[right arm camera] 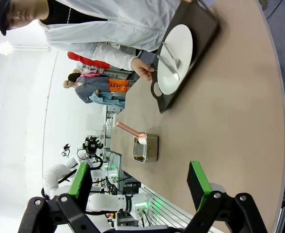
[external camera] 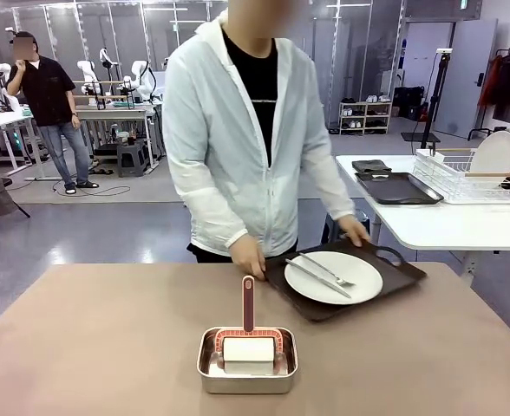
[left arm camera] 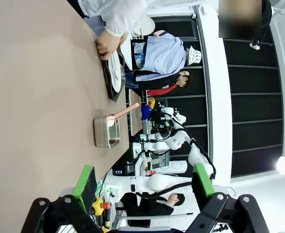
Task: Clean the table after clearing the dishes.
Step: When the right (or left) Handle tray is removed, use the right hand (or left hand) to clean the right (or left) side of the table with the Lint Roller.
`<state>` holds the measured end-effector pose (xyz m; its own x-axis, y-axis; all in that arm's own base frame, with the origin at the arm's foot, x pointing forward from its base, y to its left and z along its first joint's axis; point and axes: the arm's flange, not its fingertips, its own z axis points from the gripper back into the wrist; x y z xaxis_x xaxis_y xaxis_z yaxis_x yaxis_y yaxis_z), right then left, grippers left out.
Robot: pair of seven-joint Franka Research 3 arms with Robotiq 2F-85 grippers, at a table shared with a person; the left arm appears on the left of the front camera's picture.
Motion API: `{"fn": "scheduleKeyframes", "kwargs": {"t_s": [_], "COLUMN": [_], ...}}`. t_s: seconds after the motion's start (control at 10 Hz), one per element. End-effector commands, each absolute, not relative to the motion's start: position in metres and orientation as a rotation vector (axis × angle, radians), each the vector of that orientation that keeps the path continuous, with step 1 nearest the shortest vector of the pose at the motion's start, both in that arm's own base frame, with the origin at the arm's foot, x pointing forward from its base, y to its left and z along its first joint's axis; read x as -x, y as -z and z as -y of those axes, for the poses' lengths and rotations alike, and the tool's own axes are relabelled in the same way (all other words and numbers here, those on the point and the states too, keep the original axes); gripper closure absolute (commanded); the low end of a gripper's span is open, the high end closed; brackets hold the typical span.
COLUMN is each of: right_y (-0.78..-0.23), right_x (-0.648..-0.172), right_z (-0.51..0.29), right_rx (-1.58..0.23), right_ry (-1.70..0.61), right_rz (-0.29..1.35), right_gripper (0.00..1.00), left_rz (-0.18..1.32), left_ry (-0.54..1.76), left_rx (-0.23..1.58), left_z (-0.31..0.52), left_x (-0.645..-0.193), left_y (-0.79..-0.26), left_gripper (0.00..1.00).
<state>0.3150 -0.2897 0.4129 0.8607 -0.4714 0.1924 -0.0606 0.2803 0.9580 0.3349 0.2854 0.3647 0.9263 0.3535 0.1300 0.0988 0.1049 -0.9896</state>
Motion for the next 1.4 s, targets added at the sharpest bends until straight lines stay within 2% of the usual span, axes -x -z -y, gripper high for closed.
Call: {"fn": "scheduleKeyframes", "kwargs": {"t_s": [0.0,0.9,1.1,1.3], "right_y": [-0.416,-0.413,-0.457,-0.52], "right_x": [-0.313,-0.315,-0.349,-0.4], "right_z": [0.289,0.29,0.251,0.166], "right_rx": [-1.271,-1.27,-1.103,-0.874], "right_ry": [0.286,0.291,0.102,-0.222], "right_rz": [0.497,0.494,0.473,0.413], "right_gripper": [0.0,0.0,0.0,0.0], "left_rz": [0.371,0.371,0.371,0.371], "left_ry": [-0.191,-0.191,-0.191,-0.191], "left_rx": [1.458,1.458,1.458,1.458], "left_z": [-0.284,-0.284,-0.284,-0.284], "left_x": [-0.328,-0.328,-0.328,-0.328], "left_y": [-0.368,-0.368,-0.368,-0.368], "left_gripper": [0.0,0.0,0.0,0.0]}}
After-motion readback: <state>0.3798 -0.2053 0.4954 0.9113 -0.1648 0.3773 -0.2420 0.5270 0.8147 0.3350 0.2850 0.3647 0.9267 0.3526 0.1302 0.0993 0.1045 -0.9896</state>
